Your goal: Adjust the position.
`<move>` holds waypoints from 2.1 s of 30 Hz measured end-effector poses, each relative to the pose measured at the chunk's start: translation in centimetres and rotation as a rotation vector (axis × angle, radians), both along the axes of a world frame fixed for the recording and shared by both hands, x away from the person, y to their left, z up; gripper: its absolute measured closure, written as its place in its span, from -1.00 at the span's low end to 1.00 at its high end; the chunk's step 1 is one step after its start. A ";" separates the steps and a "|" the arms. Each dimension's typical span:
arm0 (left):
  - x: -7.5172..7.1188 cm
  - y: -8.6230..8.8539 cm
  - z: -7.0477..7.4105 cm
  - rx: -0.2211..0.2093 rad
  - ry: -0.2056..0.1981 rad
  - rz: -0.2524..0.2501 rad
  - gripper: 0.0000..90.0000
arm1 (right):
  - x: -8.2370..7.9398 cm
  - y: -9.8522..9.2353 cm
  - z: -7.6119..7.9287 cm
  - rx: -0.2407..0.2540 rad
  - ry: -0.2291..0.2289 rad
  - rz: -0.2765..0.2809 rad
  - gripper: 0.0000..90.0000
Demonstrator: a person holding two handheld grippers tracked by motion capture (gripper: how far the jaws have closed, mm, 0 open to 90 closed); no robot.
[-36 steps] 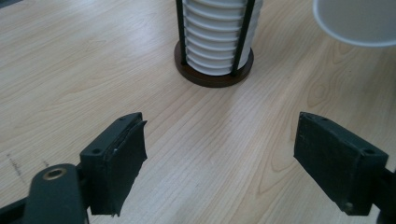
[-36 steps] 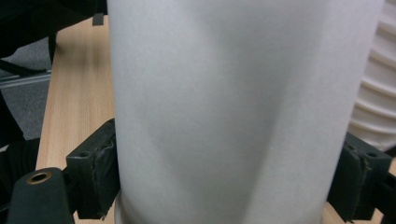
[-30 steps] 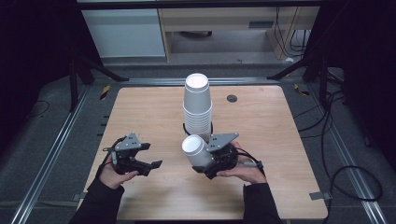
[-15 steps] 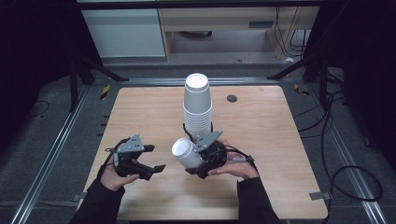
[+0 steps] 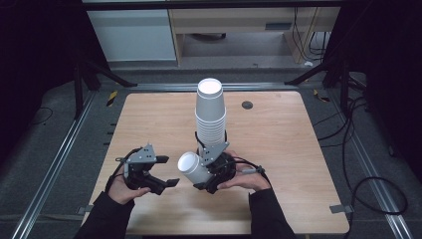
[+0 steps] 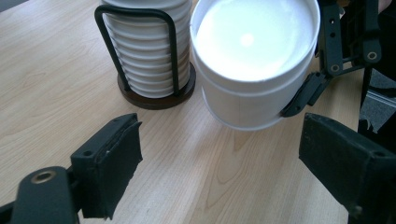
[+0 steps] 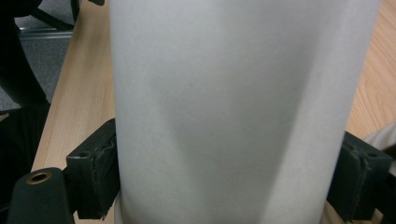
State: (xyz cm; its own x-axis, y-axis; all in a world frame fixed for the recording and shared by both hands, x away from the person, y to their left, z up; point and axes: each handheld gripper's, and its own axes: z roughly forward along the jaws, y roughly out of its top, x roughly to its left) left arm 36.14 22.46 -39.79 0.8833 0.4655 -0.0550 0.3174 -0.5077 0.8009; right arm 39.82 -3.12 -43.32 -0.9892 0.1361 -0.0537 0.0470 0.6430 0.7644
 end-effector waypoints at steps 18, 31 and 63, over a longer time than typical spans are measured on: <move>0.2 -1.2 -0.1 -0.020 0.031 -0.048 -0.76 | -0.4 2.3 0.1 -0.030 -0.028 0.059 -0.69; 0.4 -1.7 -0.5 -0.008 0.052 -0.057 -0.73 | -0.7 3.5 0.0 -0.027 -0.030 0.082 -0.69; 0.4 -1.9 -0.4 -0.002 0.061 -0.051 -0.59 | -0.7 4.2 0.4 -0.022 -0.026 0.069 -0.72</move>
